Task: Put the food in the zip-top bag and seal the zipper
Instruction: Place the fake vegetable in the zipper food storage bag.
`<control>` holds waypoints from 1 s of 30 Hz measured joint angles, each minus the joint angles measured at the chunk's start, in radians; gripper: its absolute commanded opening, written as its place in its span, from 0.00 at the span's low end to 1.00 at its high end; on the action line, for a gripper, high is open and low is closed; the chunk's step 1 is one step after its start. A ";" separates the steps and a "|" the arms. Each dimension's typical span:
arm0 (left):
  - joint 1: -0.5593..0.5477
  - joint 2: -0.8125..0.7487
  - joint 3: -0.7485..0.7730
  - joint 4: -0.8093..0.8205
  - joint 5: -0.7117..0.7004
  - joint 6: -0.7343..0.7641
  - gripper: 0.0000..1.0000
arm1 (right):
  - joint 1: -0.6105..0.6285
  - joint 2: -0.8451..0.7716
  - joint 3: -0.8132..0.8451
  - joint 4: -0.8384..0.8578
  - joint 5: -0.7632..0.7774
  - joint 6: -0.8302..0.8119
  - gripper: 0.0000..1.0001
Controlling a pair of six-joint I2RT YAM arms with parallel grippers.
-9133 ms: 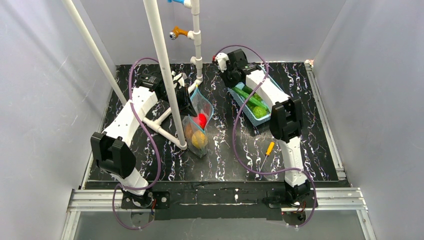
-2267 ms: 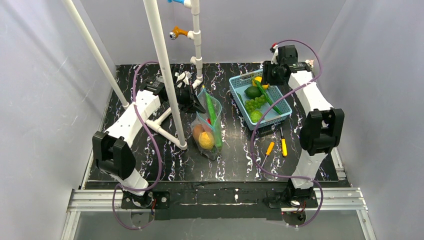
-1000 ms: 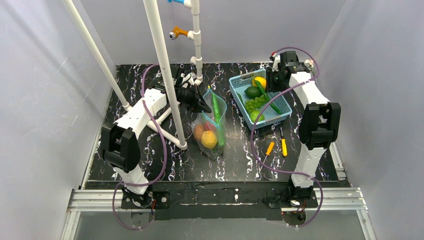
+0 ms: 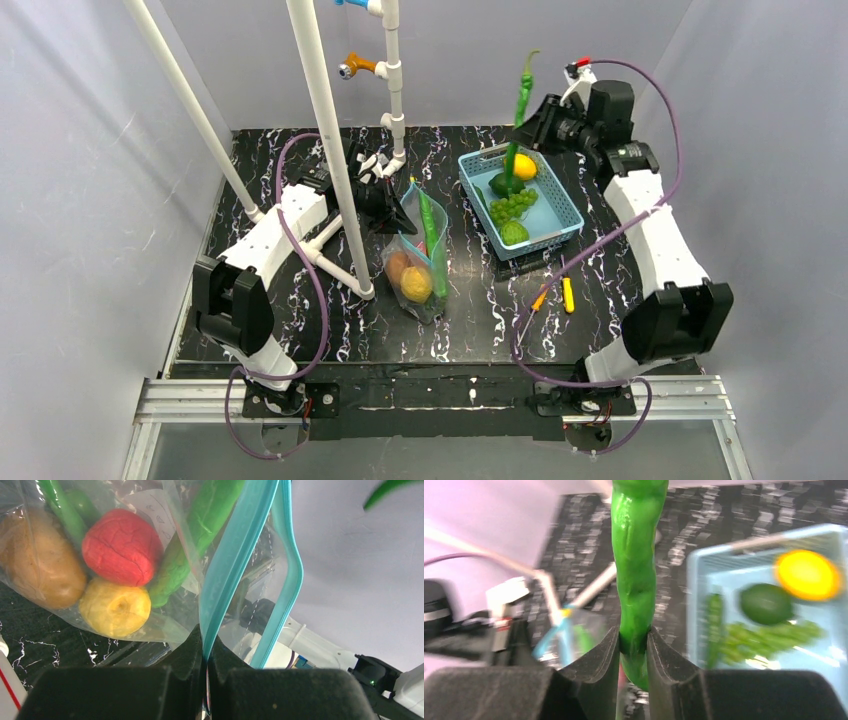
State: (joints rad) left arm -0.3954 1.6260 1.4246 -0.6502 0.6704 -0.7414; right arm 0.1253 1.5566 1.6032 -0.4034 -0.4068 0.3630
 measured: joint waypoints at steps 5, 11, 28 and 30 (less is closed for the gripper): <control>0.000 -0.001 -0.008 0.009 0.000 -0.003 0.00 | 0.157 -0.123 -0.108 0.206 -0.090 0.198 0.01; -0.001 -0.002 -0.008 0.016 0.000 -0.007 0.00 | 0.336 -0.180 -0.193 0.417 -0.120 0.333 0.01; -0.008 -0.069 -0.031 0.022 -0.033 0.051 0.00 | 0.438 0.008 0.166 -0.233 -0.250 0.251 0.01; -0.008 -0.074 -0.036 0.022 -0.053 0.069 0.00 | 0.438 0.027 0.212 -0.339 -0.275 0.224 0.01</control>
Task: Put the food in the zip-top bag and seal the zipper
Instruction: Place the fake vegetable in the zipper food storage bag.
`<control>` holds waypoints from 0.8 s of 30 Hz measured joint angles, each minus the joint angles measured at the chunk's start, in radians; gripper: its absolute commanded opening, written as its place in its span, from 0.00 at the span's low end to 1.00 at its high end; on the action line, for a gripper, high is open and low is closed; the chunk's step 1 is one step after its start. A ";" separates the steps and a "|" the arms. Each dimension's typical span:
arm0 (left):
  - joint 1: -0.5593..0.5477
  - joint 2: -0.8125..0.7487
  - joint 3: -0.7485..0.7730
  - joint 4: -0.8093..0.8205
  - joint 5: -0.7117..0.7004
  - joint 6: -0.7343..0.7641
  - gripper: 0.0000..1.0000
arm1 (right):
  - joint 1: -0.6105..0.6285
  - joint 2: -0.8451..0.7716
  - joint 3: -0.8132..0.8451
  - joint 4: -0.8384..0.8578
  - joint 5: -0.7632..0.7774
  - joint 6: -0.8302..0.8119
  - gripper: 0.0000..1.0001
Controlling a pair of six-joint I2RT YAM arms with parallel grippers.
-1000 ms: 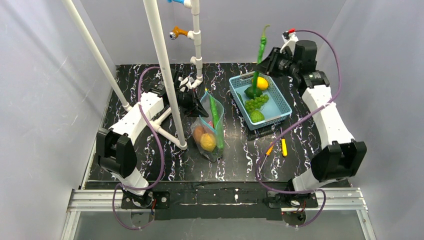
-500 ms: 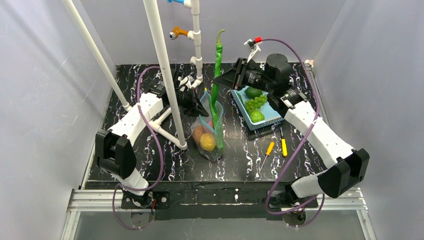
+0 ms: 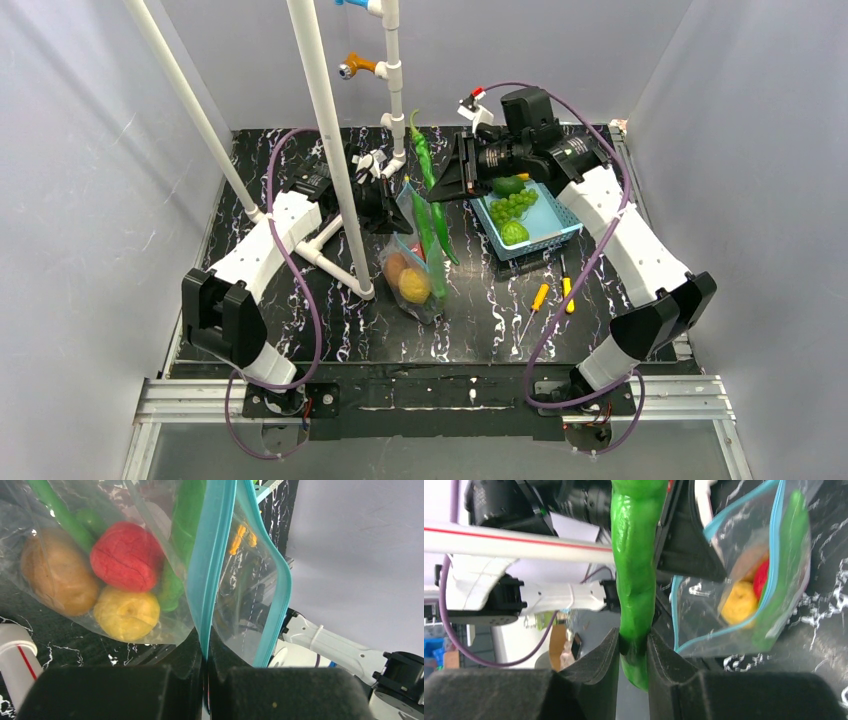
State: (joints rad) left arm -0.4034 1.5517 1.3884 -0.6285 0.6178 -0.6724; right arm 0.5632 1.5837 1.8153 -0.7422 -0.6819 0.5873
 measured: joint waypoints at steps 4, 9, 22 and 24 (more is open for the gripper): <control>0.000 -0.001 0.000 0.008 -0.021 0.008 0.00 | 0.000 0.016 0.026 -0.109 -0.016 -0.037 0.01; 0.000 -0.001 0.000 0.023 -0.023 0.007 0.00 | 0.000 -0.024 -0.082 0.067 -0.024 0.014 0.01; 0.000 -0.002 0.000 0.038 0.000 -0.005 0.00 | 0.006 -0.125 -0.302 0.454 -0.008 0.002 0.01; 0.000 -0.004 0.000 0.042 0.005 -0.013 0.00 | 0.010 -0.132 -0.345 0.592 0.029 -0.026 0.01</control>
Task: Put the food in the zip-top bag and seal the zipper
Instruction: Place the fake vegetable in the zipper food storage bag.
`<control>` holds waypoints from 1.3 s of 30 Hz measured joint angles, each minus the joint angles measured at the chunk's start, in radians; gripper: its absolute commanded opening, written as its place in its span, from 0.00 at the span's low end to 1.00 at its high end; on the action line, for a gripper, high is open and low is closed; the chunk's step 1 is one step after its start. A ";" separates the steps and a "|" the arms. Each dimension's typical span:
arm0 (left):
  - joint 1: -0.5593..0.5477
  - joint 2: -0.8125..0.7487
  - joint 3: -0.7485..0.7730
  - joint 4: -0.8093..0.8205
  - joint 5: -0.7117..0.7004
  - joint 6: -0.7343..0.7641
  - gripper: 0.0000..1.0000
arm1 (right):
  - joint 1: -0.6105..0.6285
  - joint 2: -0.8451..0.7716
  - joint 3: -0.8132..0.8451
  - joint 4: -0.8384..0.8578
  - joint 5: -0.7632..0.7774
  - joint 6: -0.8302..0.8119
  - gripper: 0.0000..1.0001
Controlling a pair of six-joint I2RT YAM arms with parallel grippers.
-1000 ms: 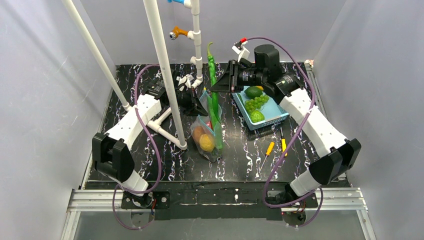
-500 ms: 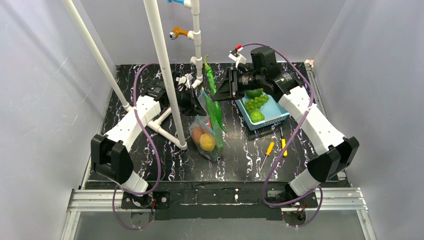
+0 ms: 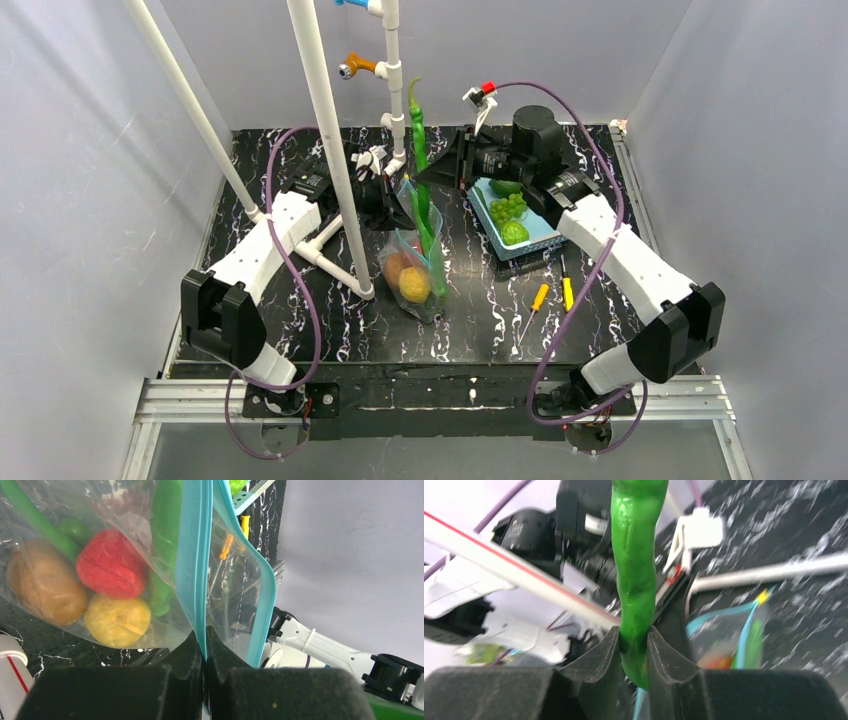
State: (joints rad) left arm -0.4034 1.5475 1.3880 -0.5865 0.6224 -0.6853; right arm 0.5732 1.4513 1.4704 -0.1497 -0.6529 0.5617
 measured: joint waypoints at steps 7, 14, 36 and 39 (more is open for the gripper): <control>0.000 -0.034 -0.005 -0.009 0.007 -0.014 0.00 | 0.009 0.075 -0.084 0.441 0.157 -0.100 0.01; 0.000 -0.040 -0.004 -0.025 0.005 -0.014 0.00 | 0.012 0.193 -0.197 0.697 0.246 -0.103 0.11; 0.000 -0.038 -0.004 -0.050 -0.005 -0.010 0.00 | 0.064 -0.038 -0.384 0.794 0.415 -0.126 0.13; 0.000 -0.038 -0.004 -0.050 -0.005 -0.009 0.00 | 0.064 -0.070 -0.370 0.800 0.414 -0.129 0.13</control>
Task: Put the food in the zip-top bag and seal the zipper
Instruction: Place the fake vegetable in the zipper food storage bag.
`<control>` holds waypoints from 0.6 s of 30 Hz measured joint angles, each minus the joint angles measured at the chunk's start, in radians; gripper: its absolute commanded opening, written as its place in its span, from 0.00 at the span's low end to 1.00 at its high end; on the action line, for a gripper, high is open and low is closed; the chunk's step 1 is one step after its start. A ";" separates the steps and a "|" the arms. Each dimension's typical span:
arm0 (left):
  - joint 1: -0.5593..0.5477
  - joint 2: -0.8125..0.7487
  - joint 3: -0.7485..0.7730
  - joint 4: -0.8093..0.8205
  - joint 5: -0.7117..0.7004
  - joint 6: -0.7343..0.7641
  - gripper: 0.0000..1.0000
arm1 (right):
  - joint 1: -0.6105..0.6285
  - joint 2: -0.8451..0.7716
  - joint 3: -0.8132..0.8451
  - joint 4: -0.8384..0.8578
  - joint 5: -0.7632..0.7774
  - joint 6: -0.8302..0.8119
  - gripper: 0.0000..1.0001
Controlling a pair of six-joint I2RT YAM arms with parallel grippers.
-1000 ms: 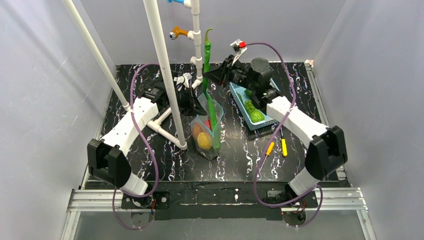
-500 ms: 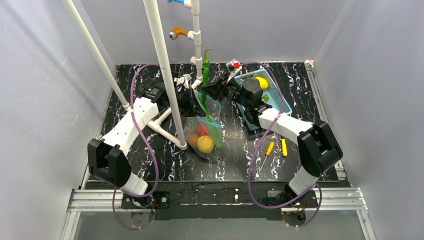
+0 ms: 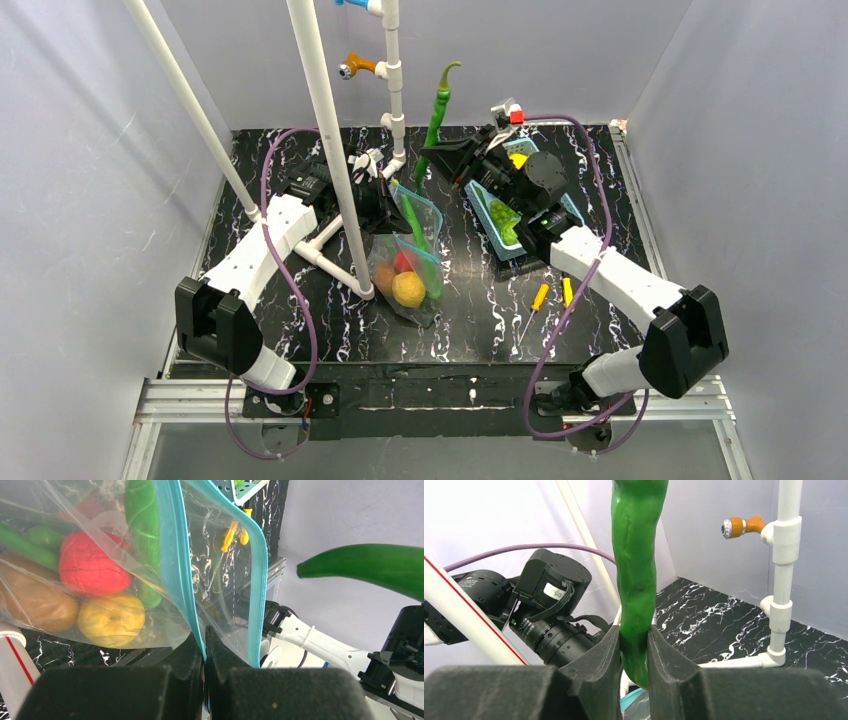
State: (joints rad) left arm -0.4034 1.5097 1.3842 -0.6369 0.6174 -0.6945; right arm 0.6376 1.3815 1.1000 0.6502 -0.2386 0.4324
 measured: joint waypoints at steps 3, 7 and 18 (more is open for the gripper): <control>0.000 0.000 0.000 0.000 0.000 0.000 0.00 | 0.002 0.015 0.000 0.006 -0.005 0.008 0.15; 0.000 0.000 0.000 0.000 0.000 0.003 0.00 | 0.012 0.068 -0.011 0.037 -0.002 0.028 0.18; 0.000 0.000 0.000 0.000 0.000 0.007 0.00 | 0.075 0.222 -0.116 0.212 0.069 0.124 0.51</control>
State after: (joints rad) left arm -0.4034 1.5093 1.3842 -0.6373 0.6174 -0.6872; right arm 0.7128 1.6039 0.9836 0.8623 -0.1692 0.5568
